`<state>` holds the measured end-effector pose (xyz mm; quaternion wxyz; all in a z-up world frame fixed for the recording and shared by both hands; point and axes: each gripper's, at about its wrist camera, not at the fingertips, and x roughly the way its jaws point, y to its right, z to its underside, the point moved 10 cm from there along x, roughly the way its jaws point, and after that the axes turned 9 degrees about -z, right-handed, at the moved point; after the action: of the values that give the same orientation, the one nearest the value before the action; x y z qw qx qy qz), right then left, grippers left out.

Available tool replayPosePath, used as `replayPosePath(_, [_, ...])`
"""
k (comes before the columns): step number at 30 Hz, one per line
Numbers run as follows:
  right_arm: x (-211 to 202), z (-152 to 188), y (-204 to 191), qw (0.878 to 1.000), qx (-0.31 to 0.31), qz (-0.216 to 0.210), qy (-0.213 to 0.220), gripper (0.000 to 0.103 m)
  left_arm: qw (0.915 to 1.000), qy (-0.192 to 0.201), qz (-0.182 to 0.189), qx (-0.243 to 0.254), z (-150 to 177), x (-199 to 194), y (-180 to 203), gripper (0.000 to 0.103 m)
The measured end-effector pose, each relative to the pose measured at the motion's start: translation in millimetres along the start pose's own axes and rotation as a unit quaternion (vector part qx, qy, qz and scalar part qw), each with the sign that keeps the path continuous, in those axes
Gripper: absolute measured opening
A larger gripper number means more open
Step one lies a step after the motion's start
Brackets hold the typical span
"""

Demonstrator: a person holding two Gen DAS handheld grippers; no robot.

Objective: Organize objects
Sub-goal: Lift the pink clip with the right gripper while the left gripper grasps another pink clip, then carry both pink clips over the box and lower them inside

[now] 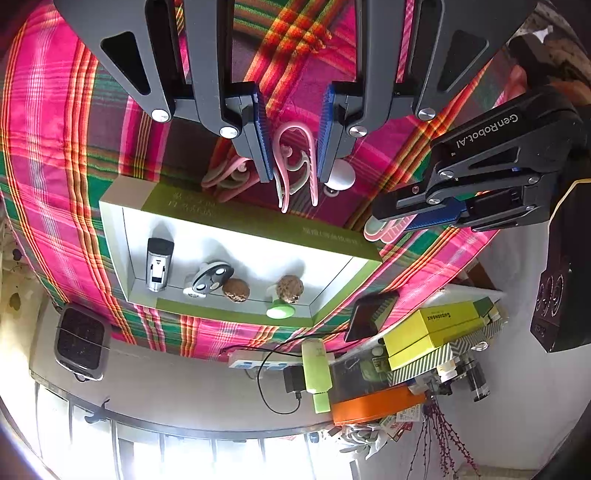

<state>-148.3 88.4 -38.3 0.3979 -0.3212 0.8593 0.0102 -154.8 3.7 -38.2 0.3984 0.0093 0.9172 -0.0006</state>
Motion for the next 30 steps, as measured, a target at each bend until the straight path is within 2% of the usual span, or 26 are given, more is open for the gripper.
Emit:
replayPosePath(13, [4, -23, 7, 1.000, 0.007, -0.005, 0.009, 0.025, 1.0000, 0.001, 0.003, -0.006, -24, 8, 1, 0.022])
replayPosePath(20, [12, -37, 16, 1.000, 0.014, -0.004, 0.010, 0.025, 0.9996, -0.013, 0.013, -0.020, -36, 21, -1, 0.022])
replayPosePath(30, [32, -54, 27, 1.000, 0.025, -0.007, 0.003, 0.025, 0.9997, -0.020, 0.001, -0.016, -54, 44, -5, 0.022])
